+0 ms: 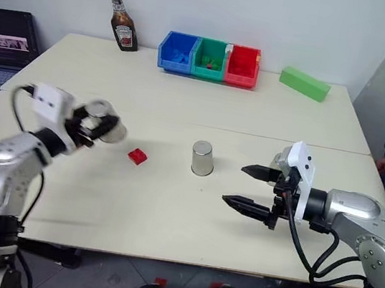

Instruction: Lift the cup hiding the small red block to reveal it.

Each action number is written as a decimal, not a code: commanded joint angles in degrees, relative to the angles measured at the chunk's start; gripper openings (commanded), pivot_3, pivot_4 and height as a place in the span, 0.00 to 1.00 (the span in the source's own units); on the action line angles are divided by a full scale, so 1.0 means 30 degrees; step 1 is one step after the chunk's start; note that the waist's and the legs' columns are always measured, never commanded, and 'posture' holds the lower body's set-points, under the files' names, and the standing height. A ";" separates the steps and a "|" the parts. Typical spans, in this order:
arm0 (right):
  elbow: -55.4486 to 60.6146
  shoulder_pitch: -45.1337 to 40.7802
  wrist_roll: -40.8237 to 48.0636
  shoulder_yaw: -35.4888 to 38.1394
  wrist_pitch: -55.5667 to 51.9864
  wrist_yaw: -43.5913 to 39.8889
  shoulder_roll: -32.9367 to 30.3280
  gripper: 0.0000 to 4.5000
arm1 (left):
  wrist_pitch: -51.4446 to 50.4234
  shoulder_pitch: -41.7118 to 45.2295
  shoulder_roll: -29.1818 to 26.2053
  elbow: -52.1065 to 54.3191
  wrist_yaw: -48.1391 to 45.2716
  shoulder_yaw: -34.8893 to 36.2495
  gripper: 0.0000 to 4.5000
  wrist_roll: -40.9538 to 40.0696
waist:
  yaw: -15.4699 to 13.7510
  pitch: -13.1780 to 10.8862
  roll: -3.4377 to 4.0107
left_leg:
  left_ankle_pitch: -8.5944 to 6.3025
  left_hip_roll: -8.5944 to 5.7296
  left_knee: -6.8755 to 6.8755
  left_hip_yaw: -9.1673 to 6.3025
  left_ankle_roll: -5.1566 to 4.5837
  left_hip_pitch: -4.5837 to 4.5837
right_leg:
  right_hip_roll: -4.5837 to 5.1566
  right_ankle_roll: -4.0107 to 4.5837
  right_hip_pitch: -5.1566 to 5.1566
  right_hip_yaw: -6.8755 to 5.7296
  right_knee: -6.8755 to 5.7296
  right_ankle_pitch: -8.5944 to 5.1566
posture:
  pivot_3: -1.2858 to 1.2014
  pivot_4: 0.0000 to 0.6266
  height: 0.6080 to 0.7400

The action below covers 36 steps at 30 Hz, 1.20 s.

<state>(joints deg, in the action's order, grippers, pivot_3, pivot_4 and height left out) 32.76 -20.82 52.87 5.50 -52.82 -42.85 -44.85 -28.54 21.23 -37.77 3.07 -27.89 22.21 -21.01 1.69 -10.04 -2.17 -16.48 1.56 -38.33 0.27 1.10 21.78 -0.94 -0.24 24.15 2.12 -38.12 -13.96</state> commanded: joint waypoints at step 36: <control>0.0008 -0.0144 0.0251 0.0195 0.0147 0.0358 0.0126 1.00 | -0.4696 -0.3974 -0.6824 0.2929 -0.7008 0.1657 0.99 -0.3560 | 0.0006 -0.0005 -0.0005 | -0.0001 0.0006 -0.0034 -0.0004 0.0001 0.0018 | 0.0016 -0.0017 0.0003 -0.0023 0.0007 0.0008 | 0.52 0.24 1.00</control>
<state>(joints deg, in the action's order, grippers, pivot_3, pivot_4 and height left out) 32.31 -20.75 53.00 5.43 -53.14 -41.23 -44.51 -38.95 10.78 -56.47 7.25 -44.86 25.43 -27.75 1.70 -10.06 -2.18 -16.48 1.58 -38.44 0.28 1.10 21.82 -0.89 -0.30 24.17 2.06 -38.10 -13.94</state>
